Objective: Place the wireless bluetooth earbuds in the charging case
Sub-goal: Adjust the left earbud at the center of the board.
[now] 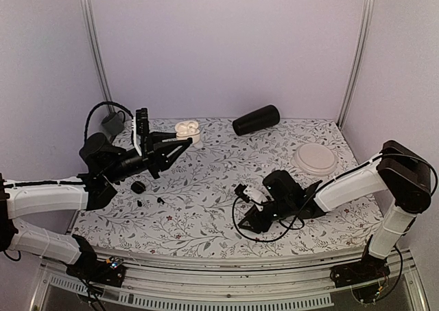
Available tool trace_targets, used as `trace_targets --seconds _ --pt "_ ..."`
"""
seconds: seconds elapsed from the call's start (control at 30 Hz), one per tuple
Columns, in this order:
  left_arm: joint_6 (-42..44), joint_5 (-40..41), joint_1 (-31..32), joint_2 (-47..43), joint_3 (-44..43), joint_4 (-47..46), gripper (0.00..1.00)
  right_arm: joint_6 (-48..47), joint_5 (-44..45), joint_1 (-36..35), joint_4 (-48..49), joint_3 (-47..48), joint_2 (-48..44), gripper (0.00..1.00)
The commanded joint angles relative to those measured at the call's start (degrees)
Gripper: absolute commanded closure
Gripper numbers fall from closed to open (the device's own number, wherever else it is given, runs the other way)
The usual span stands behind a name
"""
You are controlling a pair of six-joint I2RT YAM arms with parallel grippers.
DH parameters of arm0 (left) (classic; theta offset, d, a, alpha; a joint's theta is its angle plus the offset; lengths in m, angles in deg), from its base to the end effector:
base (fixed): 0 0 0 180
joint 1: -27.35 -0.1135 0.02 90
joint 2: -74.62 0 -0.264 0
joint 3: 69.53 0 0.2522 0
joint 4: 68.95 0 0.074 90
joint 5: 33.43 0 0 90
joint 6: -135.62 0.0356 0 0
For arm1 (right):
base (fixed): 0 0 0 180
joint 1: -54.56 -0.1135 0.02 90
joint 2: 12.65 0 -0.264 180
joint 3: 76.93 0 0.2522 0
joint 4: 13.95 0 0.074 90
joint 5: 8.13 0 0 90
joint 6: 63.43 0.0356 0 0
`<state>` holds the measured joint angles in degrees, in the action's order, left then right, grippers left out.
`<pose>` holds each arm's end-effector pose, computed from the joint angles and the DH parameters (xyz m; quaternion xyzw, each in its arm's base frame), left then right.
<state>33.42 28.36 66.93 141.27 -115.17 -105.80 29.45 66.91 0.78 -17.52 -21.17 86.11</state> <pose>0.1836 -0.1736 0.2942 0.3273 0.5221 -0.4700 0.6319 0.1812 0.2629 0.1237 -0.4393 0.8110 0.2805 0.2655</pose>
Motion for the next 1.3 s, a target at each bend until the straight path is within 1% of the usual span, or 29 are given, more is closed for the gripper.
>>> trace_targets --seconds 0.0,0.23,0.43,1.0,1.27 --pt "0.09 -0.49 -0.71 -0.01 0.05 -1.05 1.0 -2.09 1.98 -2.28 2.82 -0.14 0.62 0.49" --pt "-0.01 -0.71 -0.72 -0.04 -0.2 -0.83 1.0 -5.52 6.33 -3.84 2.28 0.2 2.86 0.48" --pt "0.02 -0.8 -0.73 0.06 -0.46 -0.72 1.0 -6.66 8.56 -4.4 1.16 0.08 2.12 0.49" --pt "0.17 -0.53 -0.72 -0.21 -0.12 -0.79 1.0 2.49 8.59 -9.75 -0.18 -0.43 -0.53 0.51" --pt "-0.15 -0.7 -0.74 -0.38 0.03 -1.08 1.0 3.98 14.89 -8.26 0.03 -2.98 -1.75 0.54"
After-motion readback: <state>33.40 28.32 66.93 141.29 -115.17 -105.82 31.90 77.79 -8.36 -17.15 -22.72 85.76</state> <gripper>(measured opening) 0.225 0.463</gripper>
